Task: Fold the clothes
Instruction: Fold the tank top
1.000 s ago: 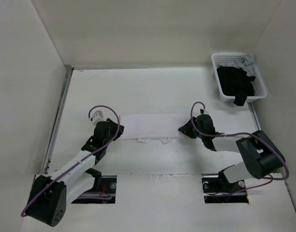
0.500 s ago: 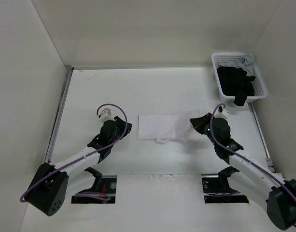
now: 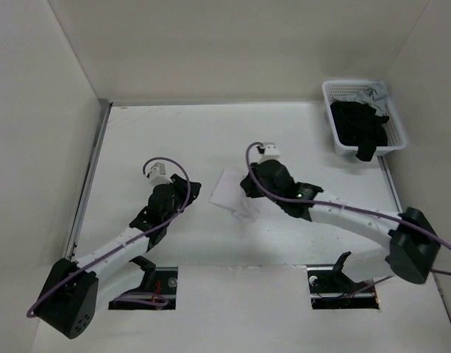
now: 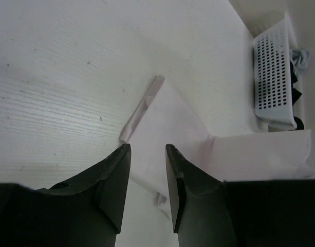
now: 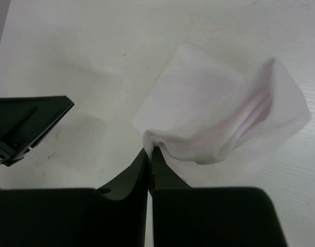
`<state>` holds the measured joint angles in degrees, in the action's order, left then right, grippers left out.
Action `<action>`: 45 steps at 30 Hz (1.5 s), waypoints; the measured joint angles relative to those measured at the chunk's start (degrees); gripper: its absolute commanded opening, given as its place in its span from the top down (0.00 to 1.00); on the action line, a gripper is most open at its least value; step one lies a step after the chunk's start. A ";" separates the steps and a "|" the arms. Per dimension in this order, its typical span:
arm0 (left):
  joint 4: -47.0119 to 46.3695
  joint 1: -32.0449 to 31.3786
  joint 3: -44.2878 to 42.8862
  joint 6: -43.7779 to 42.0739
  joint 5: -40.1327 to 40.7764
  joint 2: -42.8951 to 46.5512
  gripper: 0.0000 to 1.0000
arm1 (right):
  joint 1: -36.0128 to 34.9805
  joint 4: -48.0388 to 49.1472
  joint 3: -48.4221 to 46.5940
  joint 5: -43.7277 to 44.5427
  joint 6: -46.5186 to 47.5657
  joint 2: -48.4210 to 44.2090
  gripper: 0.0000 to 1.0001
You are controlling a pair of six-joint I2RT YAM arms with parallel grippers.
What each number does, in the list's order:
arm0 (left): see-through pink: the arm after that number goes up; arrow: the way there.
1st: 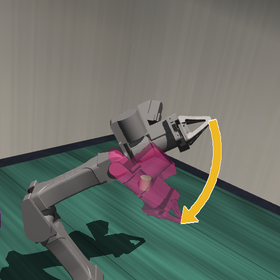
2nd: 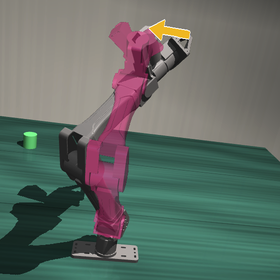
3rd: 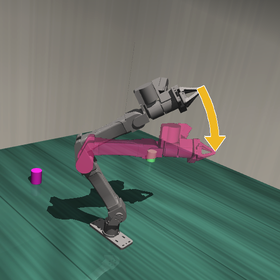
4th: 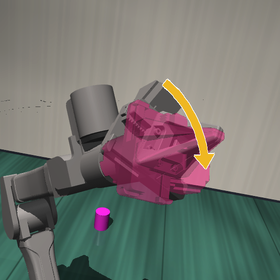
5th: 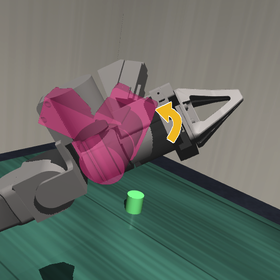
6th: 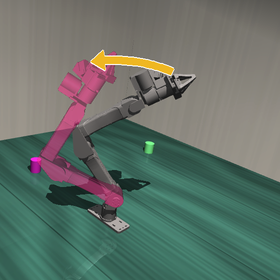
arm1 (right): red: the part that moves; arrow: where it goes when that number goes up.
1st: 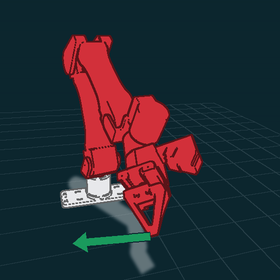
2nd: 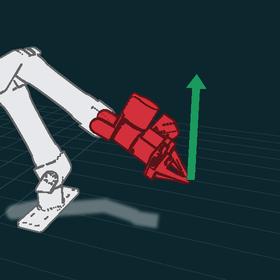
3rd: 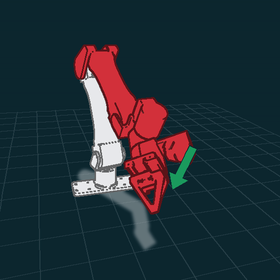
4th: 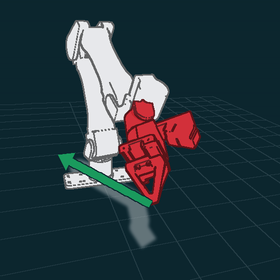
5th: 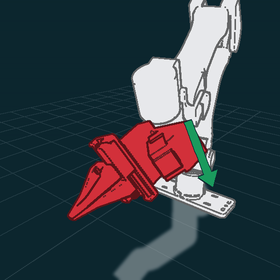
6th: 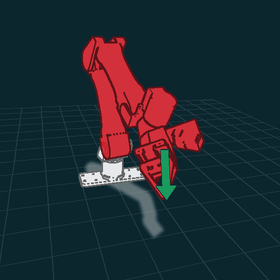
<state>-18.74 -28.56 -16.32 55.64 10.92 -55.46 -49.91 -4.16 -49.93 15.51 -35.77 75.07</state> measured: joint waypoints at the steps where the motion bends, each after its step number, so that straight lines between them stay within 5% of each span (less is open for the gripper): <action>1: 0.02 0.44 0.22 0.07 -0.04 0.70 0.68 | -1.36 -0.31 -2.54 -0.04 0.74 3.61 0.96; 5: 0.66 2.14 0.74 0.15 -0.22 3.19 0.67 | -4.72 -0.50 -11.98 -0.37 1.92 17.09 0.67; 10: 2.16 3.93 0.81 0.13 -0.39 6.64 0.66 | -6.45 -0.07 -16.79 -0.92 1.27 24.81 0.59; 13: 2.34 3.41 0.63 0.09 -0.31 6.45 0.66 | -6.38 3.67 -12.70 -1.38 0.24 20.90 0.62; 18: 0.57 -4.13 -3.50 -0.35 0.26 -3.15 0.66 | -1.42 8.98 -0.59 -2.99 -1.64 6.71 0.95; 21: -1.99 -8.57 -6.47 -0.79 0.02 -10.58 0.63 | 3.45 12.96 6.10 -3.98 -3.23 2.01 0.97; 27: -2.69 -10.40 -7.32 -3.41 0.09 -13.64 0.54 | 4.39 16.22 25.22 -3.87 -5.29 -8.98 0.87; 30: -0.42 -9.77 -6.40 -5.97 1.75 -9.49 0.49 | 4.59 16.52 30.91 -2.89 -6.27 -14.95 0.71; 33: 2.95 -9.33 -6.25 -9.14 4.15 -5.97 0.47 | 5.79 17.53 33.18 -1.73 -6.69 -19.26 0.58; 41: 9.99 -18.99 -13.38 -15.50 7.78 -12.07 0.44 | 10.95 20.13 33.99 0.04 -6.47 -20.70 0.50; 45: 12.90 -16.85 -14.51 -16.28 8.70 -10.01 0.42 | 10.95 20.72 36.28 0.39 -6.25 -22.25 0.42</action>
<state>-5.85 -45.41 -30.83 39.35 19.62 -65.47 -38.96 16.56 -13.65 15.90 -42.02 52.82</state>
